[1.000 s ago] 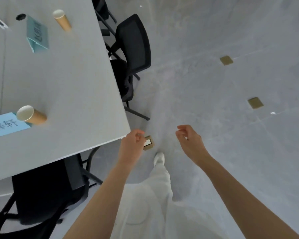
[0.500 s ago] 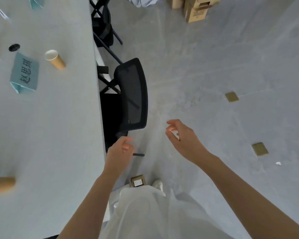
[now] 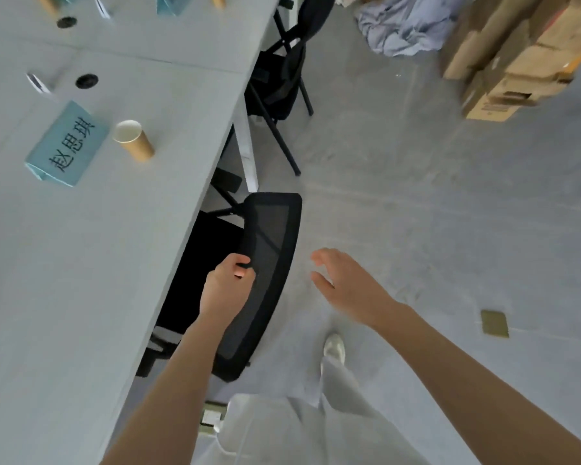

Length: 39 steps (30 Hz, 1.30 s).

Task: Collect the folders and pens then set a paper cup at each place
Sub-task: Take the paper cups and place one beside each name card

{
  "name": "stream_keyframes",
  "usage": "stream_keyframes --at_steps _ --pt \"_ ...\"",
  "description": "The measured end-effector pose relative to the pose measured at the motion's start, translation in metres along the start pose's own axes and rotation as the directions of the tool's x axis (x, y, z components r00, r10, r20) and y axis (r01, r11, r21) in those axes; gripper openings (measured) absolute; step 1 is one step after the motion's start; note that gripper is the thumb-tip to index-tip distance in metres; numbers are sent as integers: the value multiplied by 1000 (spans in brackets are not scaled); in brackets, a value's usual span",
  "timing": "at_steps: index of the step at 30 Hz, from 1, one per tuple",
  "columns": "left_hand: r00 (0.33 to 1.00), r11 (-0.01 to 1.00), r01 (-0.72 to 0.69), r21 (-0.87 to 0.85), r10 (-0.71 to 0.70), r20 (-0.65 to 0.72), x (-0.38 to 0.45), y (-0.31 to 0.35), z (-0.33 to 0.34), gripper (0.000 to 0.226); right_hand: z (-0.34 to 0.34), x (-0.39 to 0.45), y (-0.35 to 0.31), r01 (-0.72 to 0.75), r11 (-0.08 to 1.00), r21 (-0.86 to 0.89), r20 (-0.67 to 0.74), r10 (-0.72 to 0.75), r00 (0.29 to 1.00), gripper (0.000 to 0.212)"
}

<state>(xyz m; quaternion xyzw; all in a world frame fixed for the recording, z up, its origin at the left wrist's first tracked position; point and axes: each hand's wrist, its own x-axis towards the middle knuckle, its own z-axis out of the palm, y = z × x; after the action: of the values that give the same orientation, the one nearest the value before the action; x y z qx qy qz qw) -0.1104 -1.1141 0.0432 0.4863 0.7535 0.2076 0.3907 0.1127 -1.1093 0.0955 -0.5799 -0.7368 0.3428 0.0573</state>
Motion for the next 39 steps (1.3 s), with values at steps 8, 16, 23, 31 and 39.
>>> stream_keyframes --at_steps 8,16,23,31,39 --pt "973 984 176 -30 -179 -147 63 59 27 30 -92 158 41 229 956 -183 156 -202 967 38" --pt "857 934 321 -157 -357 -372 138 50 3 45 -102 300 -29 485 860 -160 305 -424 853 49" --pt "727 845 451 -289 -535 -431 249 38 -35 59 -89 419 -101 602 788 -126 415 -509 754 58" --pt "509 628 661 -410 -777 -371 354 8 -59 84 -39 532 -168 655 747 -115 492 -530 691 87" --pt "261 467 669 -579 -876 -405 410 -6 -67 92 28 591 -211 676 736 -40 606 -520 602 115"
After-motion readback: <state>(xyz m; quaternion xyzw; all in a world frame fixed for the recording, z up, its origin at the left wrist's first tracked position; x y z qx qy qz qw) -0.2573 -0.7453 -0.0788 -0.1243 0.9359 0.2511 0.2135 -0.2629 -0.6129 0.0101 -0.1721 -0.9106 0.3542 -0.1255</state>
